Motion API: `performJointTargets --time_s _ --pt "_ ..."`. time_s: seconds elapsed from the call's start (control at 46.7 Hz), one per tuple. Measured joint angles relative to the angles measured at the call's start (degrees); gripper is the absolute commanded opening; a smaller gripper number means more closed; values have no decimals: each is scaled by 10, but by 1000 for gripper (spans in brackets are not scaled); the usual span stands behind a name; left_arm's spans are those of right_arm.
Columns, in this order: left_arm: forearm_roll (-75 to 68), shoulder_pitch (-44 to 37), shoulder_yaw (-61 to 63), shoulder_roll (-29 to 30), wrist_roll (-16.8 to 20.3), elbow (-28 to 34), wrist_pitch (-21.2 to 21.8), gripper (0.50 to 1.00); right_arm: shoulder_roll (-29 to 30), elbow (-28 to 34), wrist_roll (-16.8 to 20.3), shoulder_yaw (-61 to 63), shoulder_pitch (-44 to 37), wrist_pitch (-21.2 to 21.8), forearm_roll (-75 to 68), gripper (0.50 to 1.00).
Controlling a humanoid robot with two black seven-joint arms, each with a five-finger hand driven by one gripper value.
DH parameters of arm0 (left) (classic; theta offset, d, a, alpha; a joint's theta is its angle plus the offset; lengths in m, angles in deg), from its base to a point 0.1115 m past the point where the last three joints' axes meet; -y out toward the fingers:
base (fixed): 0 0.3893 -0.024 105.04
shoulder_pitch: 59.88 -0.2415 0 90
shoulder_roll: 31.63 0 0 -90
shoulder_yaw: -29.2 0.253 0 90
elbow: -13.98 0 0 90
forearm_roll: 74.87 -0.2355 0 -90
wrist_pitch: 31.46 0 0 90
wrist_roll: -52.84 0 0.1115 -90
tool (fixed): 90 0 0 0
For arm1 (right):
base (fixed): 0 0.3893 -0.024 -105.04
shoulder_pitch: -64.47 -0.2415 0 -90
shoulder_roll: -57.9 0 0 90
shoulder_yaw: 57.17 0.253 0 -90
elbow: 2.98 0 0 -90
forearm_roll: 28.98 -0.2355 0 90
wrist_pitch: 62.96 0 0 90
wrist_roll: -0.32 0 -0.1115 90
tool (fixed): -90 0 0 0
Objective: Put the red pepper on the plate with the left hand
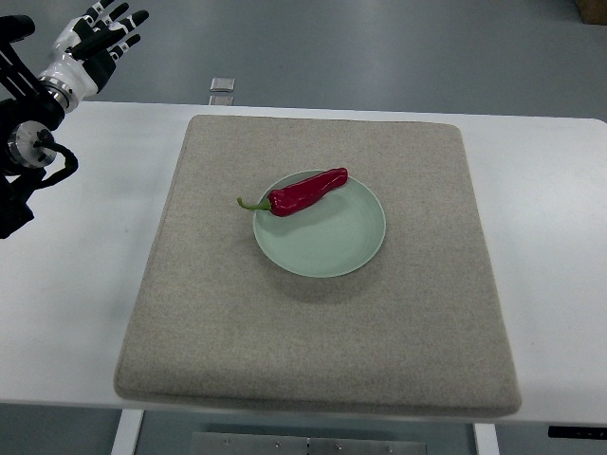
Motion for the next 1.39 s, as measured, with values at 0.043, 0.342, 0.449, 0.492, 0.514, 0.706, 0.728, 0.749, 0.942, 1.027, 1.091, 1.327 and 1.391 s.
performJointTargets --time_s 0.043,0.342,0.449,0.492,0.514,0.706,0.728,0.749,0.942,1.027,1.091,1.327,1.391 --pt "19 0 -1 -1 0 2 0 964 0 0 0 0 0 0 0 928" --pt "62 -10 -16 -9 0 4 -30 966 0 0 0 0 0 0 0 930" --pt "63 -16 -35 -10 1 12 -37 964 0 0 0 0 0 0 0 928" --pt "63 -17 -39 -14 1 14 -37 964 0 0 0 0 0 0 0 928" --pt "63 -18 -40 -17 1 15 -37 964 0 0 0 0 0 0 0 928" --pt "59 -23 -42 -21 1 15 -39 975 0 0 0 0 0 0 0 928" --pt "59 -23 -42 -21 1 16 -39 977 0 0 0 0 0 0 0 928" --pt "58 -23 -42 -21 1 16 -39 979 0 0 0 0 0 0 0 928" --pt "55 -23 -42 -21 2 16 -39 990 0 0 0 0 0 0 0 928" --pt "55 -23 -42 -21 2 16 -40 990 0 0 0 0 0 0 0 928" --pt "55 -23 -42 -20 2 16 -42 990 0 0 0 0 0 0 0 928" --pt "55 -23 -42 -19 2 16 -44 990 0 0 0 0 0 0 0 928" --pt "55 -24 -43 -19 2 16 -44 990 0 0 0 0 0 0 0 928"
